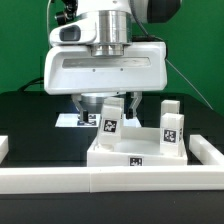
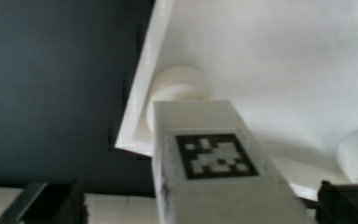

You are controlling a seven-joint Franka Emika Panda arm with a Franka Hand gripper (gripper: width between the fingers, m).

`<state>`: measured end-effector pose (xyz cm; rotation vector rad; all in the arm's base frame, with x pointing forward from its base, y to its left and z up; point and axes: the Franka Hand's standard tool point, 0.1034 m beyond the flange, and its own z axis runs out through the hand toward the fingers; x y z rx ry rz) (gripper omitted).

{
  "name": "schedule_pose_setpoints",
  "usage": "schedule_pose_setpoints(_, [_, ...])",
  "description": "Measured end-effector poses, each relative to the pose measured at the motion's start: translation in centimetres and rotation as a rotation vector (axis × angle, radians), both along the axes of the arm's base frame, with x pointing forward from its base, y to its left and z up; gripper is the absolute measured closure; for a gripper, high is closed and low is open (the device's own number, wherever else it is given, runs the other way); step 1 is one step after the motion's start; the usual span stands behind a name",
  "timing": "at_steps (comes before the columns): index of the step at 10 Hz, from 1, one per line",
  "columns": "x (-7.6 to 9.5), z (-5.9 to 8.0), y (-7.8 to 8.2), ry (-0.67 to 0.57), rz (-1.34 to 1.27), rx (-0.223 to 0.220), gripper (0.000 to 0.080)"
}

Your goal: Assemble square table

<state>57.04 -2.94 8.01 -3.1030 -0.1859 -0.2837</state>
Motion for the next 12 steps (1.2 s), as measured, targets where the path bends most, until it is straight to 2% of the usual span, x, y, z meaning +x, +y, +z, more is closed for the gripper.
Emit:
schedule_pose_setpoints(3, [-0.1,-0.1,-0.1,0.003,-0.001,0.000,0.0150])
schedule_pose_setpoints(4, [-0.1,0.0,-0.7,0.033,-0.004,0.006,0.0150])
schedule_pose_setpoints(7, [0.8,1.0,-1.0,0.065,-0.024,0.023,0.0150])
schedule_pose_setpoints(10, [0.6,0.7,-1.1,0.067,-0.025,0.021,0.0150])
schedule_pose_setpoints(11, [0.5,0.5,-1.0,0.070,-0.024,0.022,0.0239])
schedule_pose_setpoints(12, [0.5,0.4,-1.0,0.071,-0.023,0.022,0.0375])
